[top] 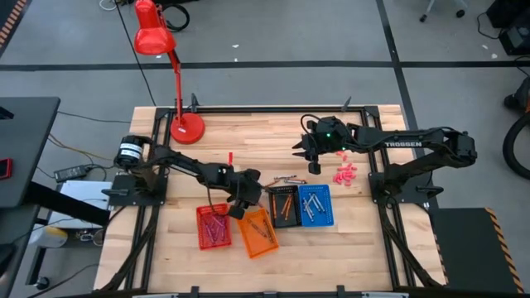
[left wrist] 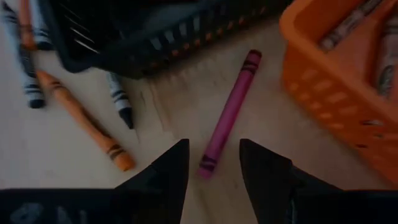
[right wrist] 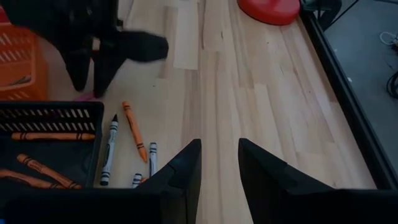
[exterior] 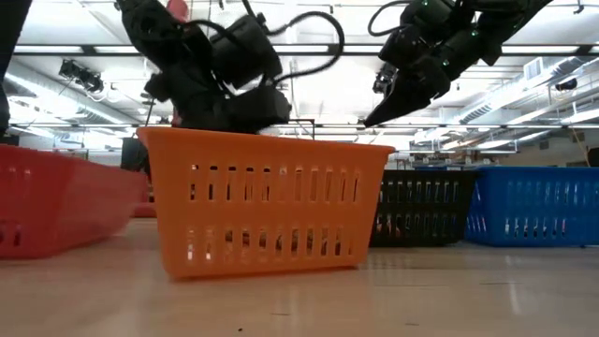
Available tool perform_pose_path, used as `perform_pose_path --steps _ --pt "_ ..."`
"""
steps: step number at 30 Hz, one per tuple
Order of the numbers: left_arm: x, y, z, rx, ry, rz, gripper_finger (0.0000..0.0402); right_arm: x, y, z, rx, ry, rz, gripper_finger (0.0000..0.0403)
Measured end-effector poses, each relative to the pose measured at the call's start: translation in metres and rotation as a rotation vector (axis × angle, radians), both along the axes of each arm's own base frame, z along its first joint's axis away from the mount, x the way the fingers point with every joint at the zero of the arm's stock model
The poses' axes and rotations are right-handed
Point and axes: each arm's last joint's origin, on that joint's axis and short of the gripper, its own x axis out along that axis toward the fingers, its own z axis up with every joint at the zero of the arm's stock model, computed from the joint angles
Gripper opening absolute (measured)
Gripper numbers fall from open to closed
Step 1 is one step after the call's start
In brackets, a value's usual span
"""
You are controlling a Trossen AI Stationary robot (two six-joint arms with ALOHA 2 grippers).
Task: Sort crayons
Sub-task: Put the pink crayon into the red bin
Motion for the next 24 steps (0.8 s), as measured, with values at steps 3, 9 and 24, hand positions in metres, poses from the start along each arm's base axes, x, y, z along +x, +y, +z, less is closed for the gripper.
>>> perform_pose_path --steps 3,9,24 --pt "0.0026 -0.0003 -0.0060 -0.004 -0.004 -0.004 0.0155 0.0004 0.0003 0.0005 0.007 -0.007 0.008 0.0110" --pt "0.0039 -0.0004 -0.0085 -0.009 -0.003 0.001 0.0155 0.0006 0.0002 0.0009 0.006 -0.012 0.008 0.0110" --pt "0.0028 -0.0007 -0.0092 -0.008 0.013 0.004 0.0020 0.0006 0.0002 0.0010 0.005 -0.012 0.008 0.0110"
